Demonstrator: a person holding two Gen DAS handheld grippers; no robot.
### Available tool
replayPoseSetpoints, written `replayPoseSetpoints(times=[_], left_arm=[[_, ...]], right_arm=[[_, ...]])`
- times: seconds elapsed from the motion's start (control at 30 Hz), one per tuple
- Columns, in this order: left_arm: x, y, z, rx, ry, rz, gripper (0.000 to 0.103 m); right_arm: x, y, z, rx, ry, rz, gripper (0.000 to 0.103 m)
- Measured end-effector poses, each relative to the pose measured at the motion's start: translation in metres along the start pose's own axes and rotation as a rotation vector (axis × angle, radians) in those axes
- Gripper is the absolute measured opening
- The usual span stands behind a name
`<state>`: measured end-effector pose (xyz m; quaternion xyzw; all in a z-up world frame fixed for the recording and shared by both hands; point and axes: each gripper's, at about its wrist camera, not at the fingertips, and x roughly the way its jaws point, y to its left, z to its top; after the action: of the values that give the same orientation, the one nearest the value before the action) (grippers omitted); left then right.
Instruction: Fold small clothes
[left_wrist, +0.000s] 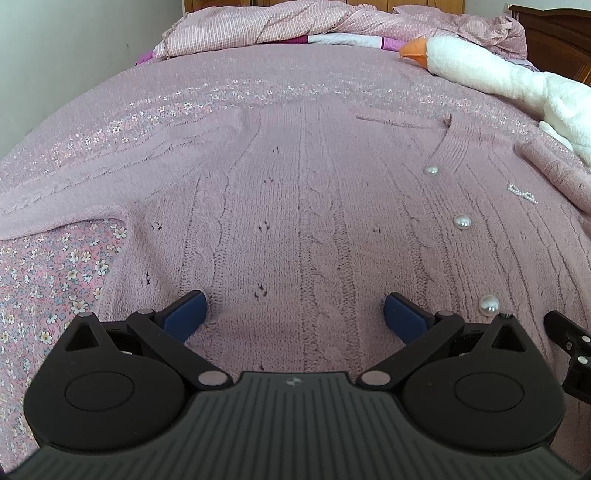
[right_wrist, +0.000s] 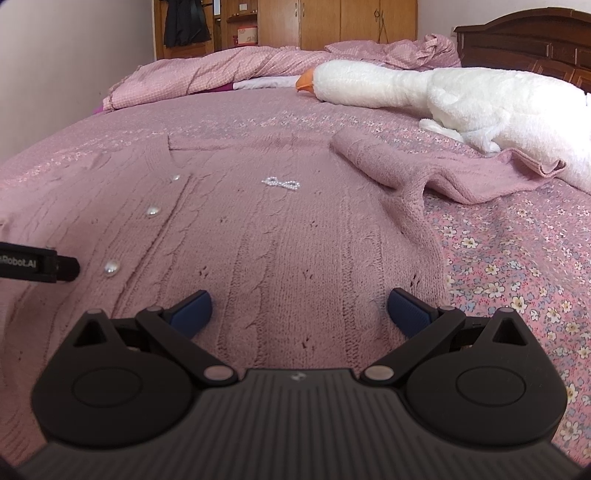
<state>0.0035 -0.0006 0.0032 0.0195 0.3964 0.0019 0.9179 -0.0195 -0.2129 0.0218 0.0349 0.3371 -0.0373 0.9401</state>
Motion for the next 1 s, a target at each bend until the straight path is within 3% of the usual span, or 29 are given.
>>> replayPoseSetpoints(times=[0.33, 0.57, 1.0], left_arm=[[-0.001, 0.004, 0.014, -0.018, 0.061, -0.010, 0.103], [-0.005, 0.006, 0.023, -0.022, 0.073, -0.012, 0.103], [-0.012, 0.010, 0.035, -0.042, 0.064, 0.020, 0.103]], right_arm=[[-0.006, -0.019, 0.018, 0.053, 0.067, 0.106, 0.103], [-0.014, -0.060, 0.050, 0.122, 0.014, 0.134, 0.103], [0.044, -0.181, 0.085, 0.227, 0.008, -0.062, 0.103]])
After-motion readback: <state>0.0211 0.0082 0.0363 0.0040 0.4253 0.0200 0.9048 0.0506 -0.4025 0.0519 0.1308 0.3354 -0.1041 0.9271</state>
